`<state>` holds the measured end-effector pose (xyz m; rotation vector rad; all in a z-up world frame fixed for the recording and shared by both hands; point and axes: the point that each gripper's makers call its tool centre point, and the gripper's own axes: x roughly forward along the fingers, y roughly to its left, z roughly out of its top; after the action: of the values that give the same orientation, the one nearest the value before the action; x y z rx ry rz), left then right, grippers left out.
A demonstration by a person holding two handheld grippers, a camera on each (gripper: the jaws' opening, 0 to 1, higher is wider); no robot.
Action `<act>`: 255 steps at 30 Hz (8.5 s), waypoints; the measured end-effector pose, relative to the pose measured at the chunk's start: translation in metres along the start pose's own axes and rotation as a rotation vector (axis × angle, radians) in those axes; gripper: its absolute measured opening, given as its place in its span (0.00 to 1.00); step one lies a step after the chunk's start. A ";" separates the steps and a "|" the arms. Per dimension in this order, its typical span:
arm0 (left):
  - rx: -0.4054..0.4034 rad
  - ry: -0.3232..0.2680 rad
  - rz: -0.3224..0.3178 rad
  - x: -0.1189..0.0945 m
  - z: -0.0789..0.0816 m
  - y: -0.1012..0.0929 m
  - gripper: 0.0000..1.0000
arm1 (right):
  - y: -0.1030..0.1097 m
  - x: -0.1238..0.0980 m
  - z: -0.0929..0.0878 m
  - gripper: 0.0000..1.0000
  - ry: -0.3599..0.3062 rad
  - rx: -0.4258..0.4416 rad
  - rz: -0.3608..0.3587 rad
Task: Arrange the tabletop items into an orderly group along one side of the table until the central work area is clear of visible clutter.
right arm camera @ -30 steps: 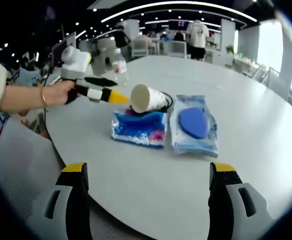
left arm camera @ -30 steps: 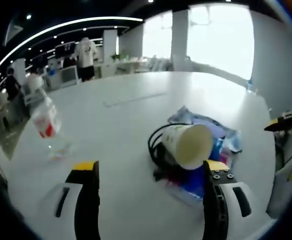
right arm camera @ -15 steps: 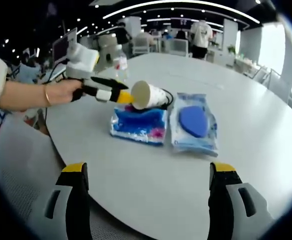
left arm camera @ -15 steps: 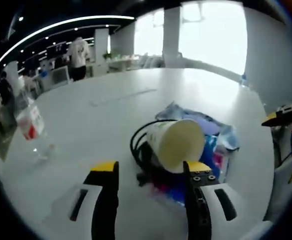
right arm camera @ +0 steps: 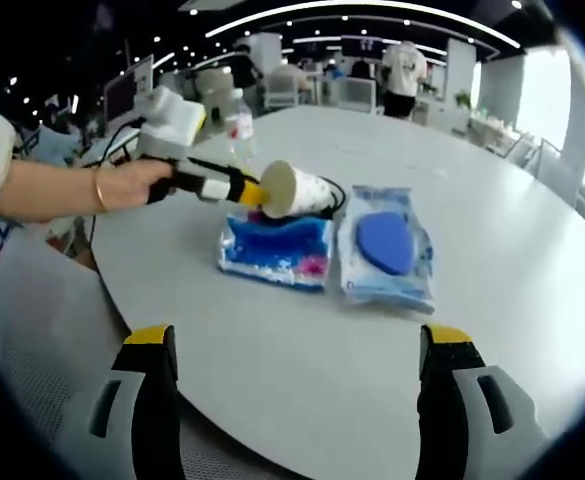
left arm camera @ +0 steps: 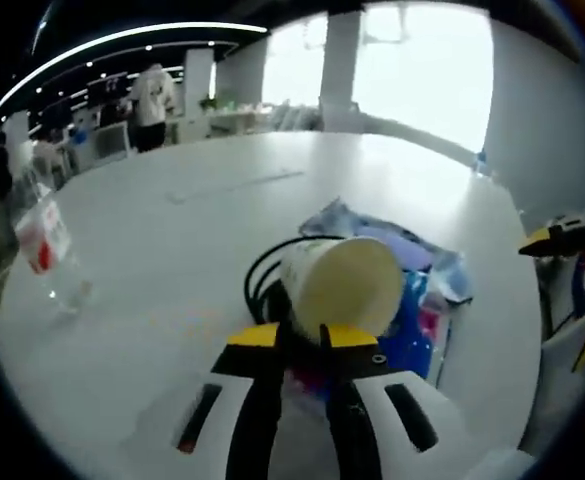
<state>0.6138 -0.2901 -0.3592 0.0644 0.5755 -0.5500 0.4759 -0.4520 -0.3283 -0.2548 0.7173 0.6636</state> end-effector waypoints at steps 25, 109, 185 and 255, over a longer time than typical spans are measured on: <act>-0.036 -0.003 0.077 -0.039 0.012 0.023 0.00 | 0.004 0.001 -0.001 0.99 0.010 -0.016 0.007; 0.206 0.183 -0.366 -0.125 0.000 -0.090 0.00 | 0.072 0.032 0.080 0.70 -0.202 -0.733 0.188; -0.185 -0.274 -0.279 -0.134 0.079 -0.072 0.94 | 0.057 0.005 0.135 0.38 -0.421 -0.242 0.175; -0.099 -0.273 -0.190 -0.126 0.082 -0.046 0.43 | 0.043 0.020 0.110 0.98 -0.315 -0.189 0.130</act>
<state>0.5429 -0.2861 -0.2190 -0.1586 0.3432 -0.7014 0.5171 -0.3619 -0.2604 -0.2709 0.3711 0.8745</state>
